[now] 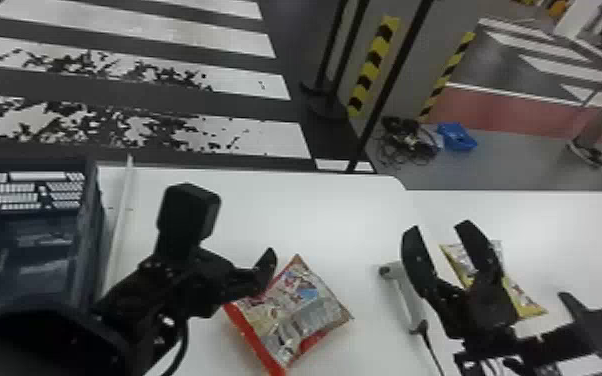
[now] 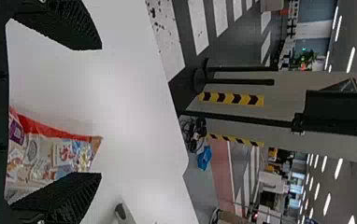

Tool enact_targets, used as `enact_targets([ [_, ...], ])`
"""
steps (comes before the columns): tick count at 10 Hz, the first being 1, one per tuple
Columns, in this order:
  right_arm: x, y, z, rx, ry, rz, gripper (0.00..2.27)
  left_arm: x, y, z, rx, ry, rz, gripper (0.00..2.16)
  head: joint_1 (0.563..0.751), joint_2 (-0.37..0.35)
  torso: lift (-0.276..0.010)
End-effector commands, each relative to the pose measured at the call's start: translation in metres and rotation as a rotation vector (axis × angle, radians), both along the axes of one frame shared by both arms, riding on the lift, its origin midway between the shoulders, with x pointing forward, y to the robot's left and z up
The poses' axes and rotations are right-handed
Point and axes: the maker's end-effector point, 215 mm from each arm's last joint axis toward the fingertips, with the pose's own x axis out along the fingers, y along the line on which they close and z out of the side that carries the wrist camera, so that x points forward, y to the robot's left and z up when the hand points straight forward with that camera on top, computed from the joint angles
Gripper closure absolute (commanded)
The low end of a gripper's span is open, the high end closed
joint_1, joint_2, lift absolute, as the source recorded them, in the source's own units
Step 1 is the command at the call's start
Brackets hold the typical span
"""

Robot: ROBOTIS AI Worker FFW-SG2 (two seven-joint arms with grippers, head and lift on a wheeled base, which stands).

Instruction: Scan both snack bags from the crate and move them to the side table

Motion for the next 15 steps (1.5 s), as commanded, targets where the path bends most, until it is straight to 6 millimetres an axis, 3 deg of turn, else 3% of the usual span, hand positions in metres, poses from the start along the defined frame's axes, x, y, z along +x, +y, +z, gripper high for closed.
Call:
enact_targets([
  [1, 0.002, 0.009, -0.008, 0.015, 0.019, 0.022, 0.08, 0.006, 0.063, 0.016, 0.016, -0.059, 0.096, 0.02, 0.695, -0.350, -0.095],
  [4, 0.014, 0.037, -0.046, 0.053, 0.169, 0.125, 0.08, 0.004, 0.164, 0.035, 0.030, -0.099, 0.234, 0.02, 0.695, -0.350, -0.095],
  [8, 0.022, 0.086, -0.082, 0.122, 0.325, 0.271, 0.08, -0.005, 0.259, 0.054, 0.088, -0.193, 0.351, 0.02, 0.695, -0.174, -0.095],
  [9, 0.022, 0.101, -0.094, 0.139, 0.368, 0.298, 0.22, -0.009, 0.280, 0.054, 0.081, -0.197, 0.375, 0.02, 0.695, -0.115, -0.095],
  [10, 0.022, 0.115, -0.109, 0.158, 0.434, 0.328, 0.91, -0.013, 0.293, 0.050, 0.101, -0.190, 0.388, 0.02, 0.695, -0.064, -0.095],
  [11, 0.019, 0.129, -0.125, 0.183, 0.512, 0.351, 1.89, -0.017, 0.303, 0.046, 0.113, -0.179, 0.397, 0.02, 0.695, -0.039, -0.095],
  [12, 0.019, 0.136, -0.133, 0.190, 0.544, 0.362, 2.23, -0.018, 0.309, 0.045, 0.117, -0.178, 0.405, 0.02, 0.695, 0.003, -0.095],
  [15, 0.017, 0.157, -0.149, 0.200, 0.560, 0.379, 2.24, -0.020, 0.312, 0.033, 0.117, -0.149, 0.409, 0.02, 0.695, 0.074, -0.095],
])
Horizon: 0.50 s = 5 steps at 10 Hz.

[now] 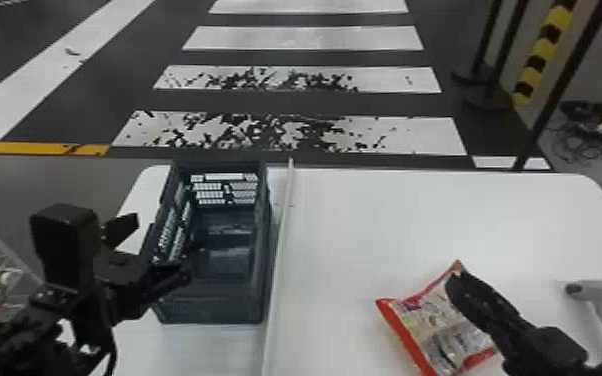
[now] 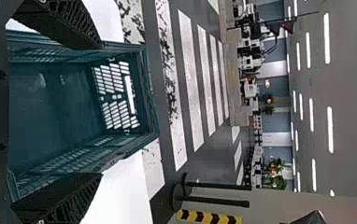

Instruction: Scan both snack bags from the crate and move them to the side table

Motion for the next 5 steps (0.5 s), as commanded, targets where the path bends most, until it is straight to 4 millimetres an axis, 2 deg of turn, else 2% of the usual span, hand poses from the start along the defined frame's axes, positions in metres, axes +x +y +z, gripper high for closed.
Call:
enact_targets([
  [1, -0.001, 0.012, -0.009, -0.001, 0.010, 0.017, 2.24, -0.003, 0.000, -0.008, -0.006, 0.019, 0.000, 0.02, 0.695, 0.080, -0.095],
  [3, -0.009, 0.035, -0.014, 0.010, 0.013, 0.047, 2.24, -0.004, 0.004, -0.010, -0.013, 0.023, 0.007, 0.02, 0.695, 0.107, -0.095],
  [5, -0.015, 0.047, -0.009, 0.022, 0.003, 0.062, 2.24, -0.004, 0.004, -0.010, -0.016, 0.023, 0.006, 0.02, 0.695, 0.135, -0.095],
])
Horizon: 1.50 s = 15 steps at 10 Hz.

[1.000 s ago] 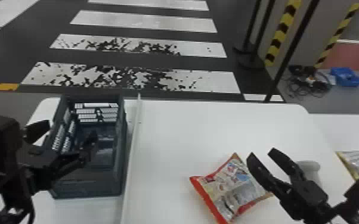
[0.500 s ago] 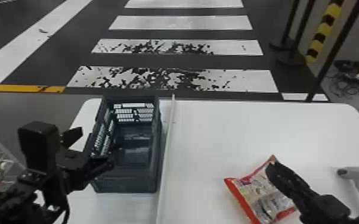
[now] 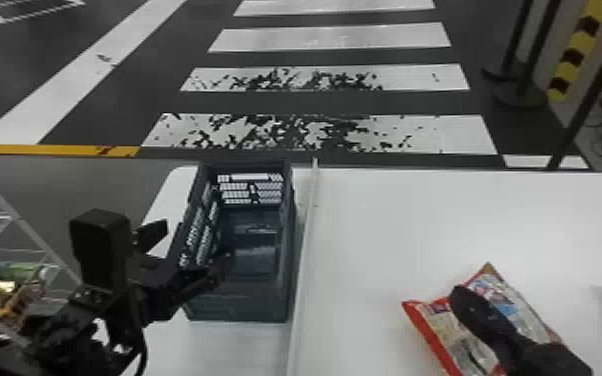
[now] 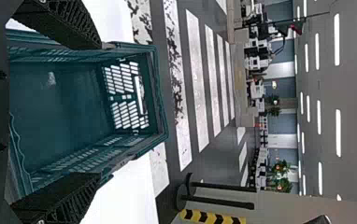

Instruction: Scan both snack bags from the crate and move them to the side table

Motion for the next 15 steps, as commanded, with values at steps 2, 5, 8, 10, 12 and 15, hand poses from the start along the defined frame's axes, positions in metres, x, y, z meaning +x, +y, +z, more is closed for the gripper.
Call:
enact_targets([
  [2, -0.006, 0.016, -0.004, -0.023, -0.018, 0.013, 2.24, -0.002, -0.002, -0.001, -0.006, 0.003, -0.004, 0.02, 0.695, 0.156, -0.095],
  [5, -0.013, 0.024, -0.026, -0.029, -0.033, 0.012, 2.24, -0.003, -0.003, -0.003, -0.006, 0.008, -0.008, 0.02, 0.695, 0.172, -0.095],
  [8, -0.013, 0.027, -0.044, -0.049, -0.030, 0.019, 2.24, -0.006, -0.003, -0.008, -0.012, 0.019, -0.004, 0.02, 0.695, 0.185, -0.095],
  [10, -0.015, 0.027, -0.061, -0.070, -0.013, 0.026, 2.24, -0.007, -0.003, -0.009, -0.014, 0.019, -0.005, 0.02, 0.695, 0.188, -0.095],
  [12, -0.020, 0.019, -0.073, -0.083, -0.006, 0.024, 2.24, -0.008, -0.004, -0.010, -0.016, 0.023, -0.007, 0.02, 0.695, 0.187, -0.095],
  [15, -0.023, 0.001, -0.081, -0.116, -0.004, 0.012, 2.24, -0.008, -0.006, -0.010, -0.020, 0.022, -0.013, 0.02, 0.695, 0.170, -0.095],
])
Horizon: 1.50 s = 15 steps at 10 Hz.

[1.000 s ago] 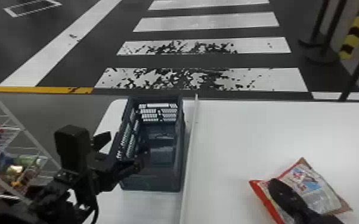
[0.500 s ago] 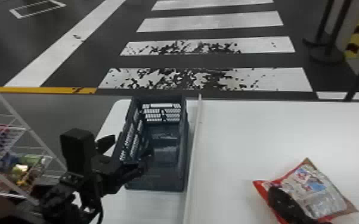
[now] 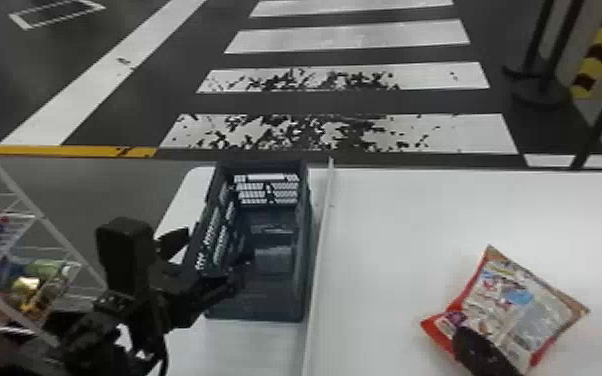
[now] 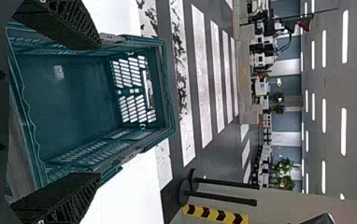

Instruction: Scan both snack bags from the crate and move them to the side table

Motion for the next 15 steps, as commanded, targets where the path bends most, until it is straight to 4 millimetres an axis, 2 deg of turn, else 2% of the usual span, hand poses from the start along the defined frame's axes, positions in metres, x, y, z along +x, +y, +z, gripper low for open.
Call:
enact_targets([
  [1, -0.001, -0.016, -0.003, -0.018, 0.002, -0.018, 2.24, -0.001, 0.001, -0.001, 0.002, 0.001, -0.001, 0.02, 0.695, 0.159, -0.095],
  [5, -0.005, -0.058, -0.005, -0.048, 0.008, -0.072, 2.24, 0.001, 0.000, 0.000, -0.007, -0.008, -0.004, 0.02, 0.695, 0.103, -0.095],
  [7, -0.002, -0.050, 0.022, -0.024, -0.032, -0.060, 2.24, 0.001, 0.000, 0.000, -0.010, -0.010, -0.003, 0.02, 0.695, 0.081, -0.095],
  [10, 0.008, -0.040, 0.063, 0.016, -0.059, -0.044, 2.24, 0.000, 0.000, -0.002, -0.011, -0.007, -0.001, 0.02, 0.695, 0.095, -0.095],
  [12, 0.026, -0.042, 0.072, 0.000, -0.082, -0.042, 2.24, -0.001, -0.006, -0.001, -0.021, -0.007, -0.012, 0.02, 0.695, 0.098, -0.095],
  [15, 0.060, -0.065, 0.051, -0.048, -0.085, -0.084, 2.24, -0.003, -0.019, 0.003, -0.035, -0.013, -0.037, 0.02, 0.695, 0.073, -0.095],
])
